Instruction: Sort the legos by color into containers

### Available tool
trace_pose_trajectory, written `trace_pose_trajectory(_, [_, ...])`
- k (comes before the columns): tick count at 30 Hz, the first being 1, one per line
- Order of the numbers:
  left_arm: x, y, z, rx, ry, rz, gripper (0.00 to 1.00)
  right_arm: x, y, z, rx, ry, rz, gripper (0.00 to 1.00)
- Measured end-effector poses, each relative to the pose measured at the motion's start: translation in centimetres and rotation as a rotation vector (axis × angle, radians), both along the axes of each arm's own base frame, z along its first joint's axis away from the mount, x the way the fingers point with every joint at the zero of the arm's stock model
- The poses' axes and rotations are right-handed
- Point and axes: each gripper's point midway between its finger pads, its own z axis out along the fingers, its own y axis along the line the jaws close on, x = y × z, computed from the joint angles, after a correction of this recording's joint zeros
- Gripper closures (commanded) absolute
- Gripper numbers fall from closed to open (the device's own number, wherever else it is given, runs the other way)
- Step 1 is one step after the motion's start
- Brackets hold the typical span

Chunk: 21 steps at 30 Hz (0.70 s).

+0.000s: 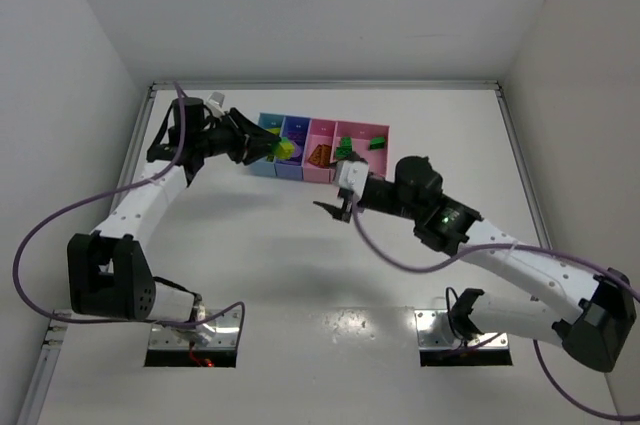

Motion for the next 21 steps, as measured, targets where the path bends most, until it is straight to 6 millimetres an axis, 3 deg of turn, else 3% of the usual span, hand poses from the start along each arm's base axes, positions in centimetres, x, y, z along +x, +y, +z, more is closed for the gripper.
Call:
trace_pose_trajectory(4, [-0.7, 0.0, 1.1, -0.035, 0.014, 0.020, 1.00, -1.8, 2.5, -2.5, -0.108, -0.216, 0.070, 0.30])
trace_pose_trajectory(6, [-1.1, 0.0, 1.0, -0.049, 0.035, 0.028, 1.00, -1.8, 3.3, -3.7, -0.154, -0.291, 0.073, 0.30])
trace_pose_trajectory(8, [-1.6, 0.0, 0.6, -0.058, 0.061, 0.034, 1.00, -1.3, 4.1, -4.4, -0.187, -0.347, 0.059, 0.30])
trace_pose_trajectory(12, [-2.4, 0.1, -0.6, -0.063, 0.111, 0.041, 1.00, 0.7, 4.9, -4.8, -0.223, -0.441, -0.033, 0.21])
trace_pose_trajectory(21, [-3.2, 0.1, -1.2, -0.068, 0.149, 0.045, 1.00, 4.1, 5.1, -4.3, -0.246, -0.534, -0.204, 0.21])
